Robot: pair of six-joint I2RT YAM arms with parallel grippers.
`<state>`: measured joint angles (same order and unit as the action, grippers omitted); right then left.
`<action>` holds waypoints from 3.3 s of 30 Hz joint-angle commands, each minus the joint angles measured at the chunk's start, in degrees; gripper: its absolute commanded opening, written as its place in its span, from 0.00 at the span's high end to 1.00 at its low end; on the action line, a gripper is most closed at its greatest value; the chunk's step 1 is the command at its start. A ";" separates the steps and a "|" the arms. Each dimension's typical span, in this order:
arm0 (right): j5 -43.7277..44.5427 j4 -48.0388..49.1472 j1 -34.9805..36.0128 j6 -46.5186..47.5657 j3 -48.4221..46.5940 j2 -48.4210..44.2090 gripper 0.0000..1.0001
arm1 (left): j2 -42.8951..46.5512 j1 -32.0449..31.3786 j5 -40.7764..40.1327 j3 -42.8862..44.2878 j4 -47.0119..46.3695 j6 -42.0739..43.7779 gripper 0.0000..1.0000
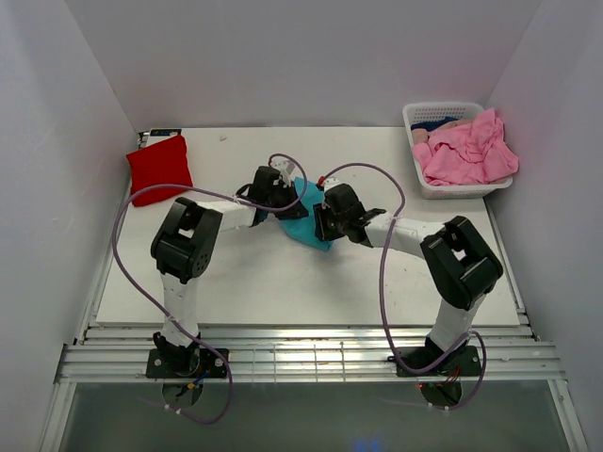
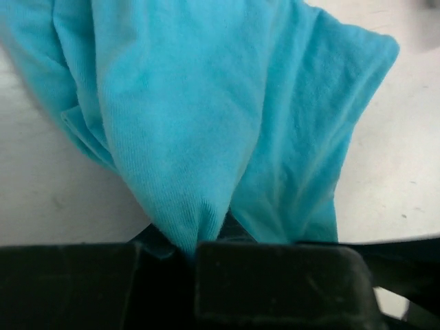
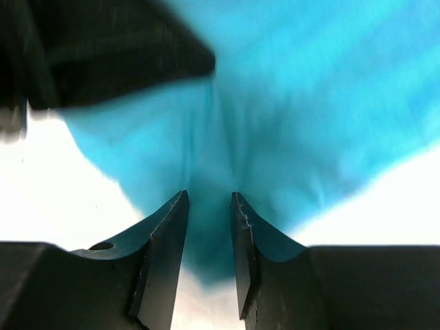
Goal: Fold and stack the t-shirts
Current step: Put the neatly folded tshirt into the corner of the board with the left arm
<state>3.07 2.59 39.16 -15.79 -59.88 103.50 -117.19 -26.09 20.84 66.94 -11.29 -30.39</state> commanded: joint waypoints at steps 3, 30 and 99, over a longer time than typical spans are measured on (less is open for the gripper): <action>6.32 -8.20 0.66 2.69 0.20 -9.01 0.61 | 2.93 1.65 -13.80 13.03 19.54 11.05 1.00; 1.85 -4.79 0.66 5.16 5.91 -12.89 0.61 | -1.46 22.04 -21.11 36.50 44.77 28.11 0.97; -7.90 -3.21 1.54 1.99 7.76 -3.57 0.62 | -5.68 43.31 -16.36 34.75 25.44 23.45 0.98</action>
<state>-4.51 0.16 40.21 -13.32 -53.63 99.90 -123.63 17.17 2.22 101.71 14.98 -5.87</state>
